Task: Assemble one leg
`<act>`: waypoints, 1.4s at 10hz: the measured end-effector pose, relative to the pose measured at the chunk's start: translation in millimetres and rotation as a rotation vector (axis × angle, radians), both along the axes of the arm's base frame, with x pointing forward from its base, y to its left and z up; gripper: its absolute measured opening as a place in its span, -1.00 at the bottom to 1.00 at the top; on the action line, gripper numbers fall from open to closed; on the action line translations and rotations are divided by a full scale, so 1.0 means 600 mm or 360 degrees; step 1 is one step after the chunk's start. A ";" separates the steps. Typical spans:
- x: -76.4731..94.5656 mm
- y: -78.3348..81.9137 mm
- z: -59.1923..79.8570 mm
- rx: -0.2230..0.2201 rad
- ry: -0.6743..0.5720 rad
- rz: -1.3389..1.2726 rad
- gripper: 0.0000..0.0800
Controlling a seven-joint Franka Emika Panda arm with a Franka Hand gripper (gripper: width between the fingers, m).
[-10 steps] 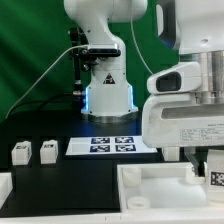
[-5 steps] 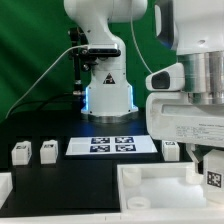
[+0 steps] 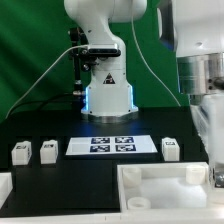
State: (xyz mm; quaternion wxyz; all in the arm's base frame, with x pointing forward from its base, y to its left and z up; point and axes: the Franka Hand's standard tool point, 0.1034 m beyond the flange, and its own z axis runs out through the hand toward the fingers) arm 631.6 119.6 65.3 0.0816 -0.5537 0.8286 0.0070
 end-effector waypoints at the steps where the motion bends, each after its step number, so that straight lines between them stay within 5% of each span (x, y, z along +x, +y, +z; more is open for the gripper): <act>1: 0.000 -0.001 0.000 -0.0001 0.0003 -0.0008 -0.26; 2: -0.001 0.000 -0.001 -0.0006 0.0001 0.0027 -0.26; 4: -0.001 0.000 -0.002 -0.0019 -0.0008 0.0125 0.53; 5: -0.003 0.003 -0.003 -0.0036 -0.0018 0.0290 0.60; 11: -0.003 -0.003 -0.004 -0.0240 -0.0152 0.1755 0.62; 12: 0.000 0.001 0.000 -0.0361 -0.0124 0.2266 0.62; 13: 0.001 -0.007 -0.002 -0.0379 -0.0135 0.2369 0.62; 14: 0.001 -0.006 -0.002 -0.0361 -0.0129 0.2239 0.31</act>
Offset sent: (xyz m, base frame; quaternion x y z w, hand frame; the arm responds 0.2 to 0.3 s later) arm 0.0000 0.0000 0.0000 0.0000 0.0000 -0.0899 0.9960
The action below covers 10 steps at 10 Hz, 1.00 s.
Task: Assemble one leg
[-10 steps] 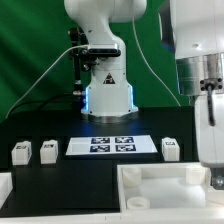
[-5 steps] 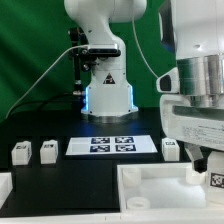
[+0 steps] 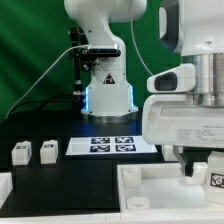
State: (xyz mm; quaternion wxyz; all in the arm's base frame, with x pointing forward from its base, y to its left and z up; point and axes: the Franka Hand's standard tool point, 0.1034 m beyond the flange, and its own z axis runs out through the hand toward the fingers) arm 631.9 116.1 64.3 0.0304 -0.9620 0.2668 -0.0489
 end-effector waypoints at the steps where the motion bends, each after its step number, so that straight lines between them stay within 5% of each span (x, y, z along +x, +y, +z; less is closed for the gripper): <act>1: 0.000 0.000 0.000 -0.0002 0.0000 0.0003 -0.10; 3: -0.001 0.003 -0.001 0.0080 0.0021 -0.0497 -0.27; 8: 0.002 0.003 -0.005 0.0251 0.0172 -0.1878 -0.27; 9: 0.004 0.004 -0.006 0.0299 0.0197 -0.2197 -0.27; 10: 0.005 0.011 -0.008 0.0423 0.0222 -0.2491 -0.27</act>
Offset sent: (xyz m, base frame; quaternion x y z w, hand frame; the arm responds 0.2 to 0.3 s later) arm 0.0000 0.0000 0.0000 0.0000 0.0000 0.3523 0.9359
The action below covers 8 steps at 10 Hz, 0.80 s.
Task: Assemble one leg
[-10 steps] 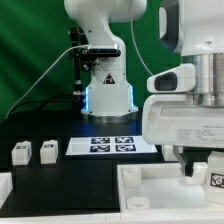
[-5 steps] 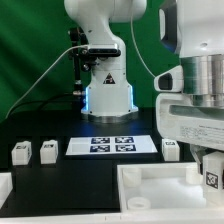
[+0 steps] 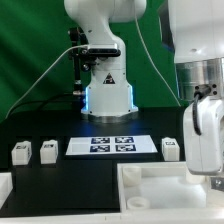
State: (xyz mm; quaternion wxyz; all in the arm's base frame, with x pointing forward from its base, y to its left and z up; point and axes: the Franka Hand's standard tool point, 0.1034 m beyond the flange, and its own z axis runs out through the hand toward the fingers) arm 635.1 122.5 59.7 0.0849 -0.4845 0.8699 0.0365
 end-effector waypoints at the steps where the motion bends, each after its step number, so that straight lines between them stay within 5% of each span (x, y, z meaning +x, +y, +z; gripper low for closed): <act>1: -0.004 0.005 -0.003 -0.0006 0.0001 0.0080 -0.27; 3: -0.004 0.005 -0.004 -0.0021 -0.0015 0.0194 0.54; 8: -0.012 0.007 -0.010 -0.0180 -0.0192 0.1494 0.62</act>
Offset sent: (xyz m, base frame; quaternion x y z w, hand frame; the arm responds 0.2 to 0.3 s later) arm -0.0189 0.0129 -0.0024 -0.0074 -0.0211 -0.2494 0.9681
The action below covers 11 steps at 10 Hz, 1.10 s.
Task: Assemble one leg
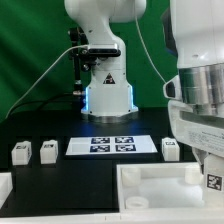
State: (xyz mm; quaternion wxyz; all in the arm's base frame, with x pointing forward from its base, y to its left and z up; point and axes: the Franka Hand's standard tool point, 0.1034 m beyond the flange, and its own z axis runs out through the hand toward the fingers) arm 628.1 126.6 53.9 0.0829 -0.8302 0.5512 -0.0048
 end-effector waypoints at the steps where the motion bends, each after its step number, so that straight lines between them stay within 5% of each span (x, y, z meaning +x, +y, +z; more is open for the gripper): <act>1: 0.001 -0.003 0.000 -0.0034 -0.0025 0.0207 0.62; 2: 0.006 -0.011 0.011 -0.0111 0.0001 0.0740 0.62; 4: 0.017 -0.017 0.017 -0.0174 -0.0033 0.1012 0.62; 7: 0.015 -0.020 0.014 -0.0156 0.0001 0.0744 -0.27; 11: 0.013 -0.028 0.013 -0.0078 0.0148 -0.0180 -0.27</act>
Offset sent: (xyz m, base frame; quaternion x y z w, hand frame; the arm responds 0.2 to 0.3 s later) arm 0.0000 0.0000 0.0000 0.0000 0.0000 -0.1790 0.9838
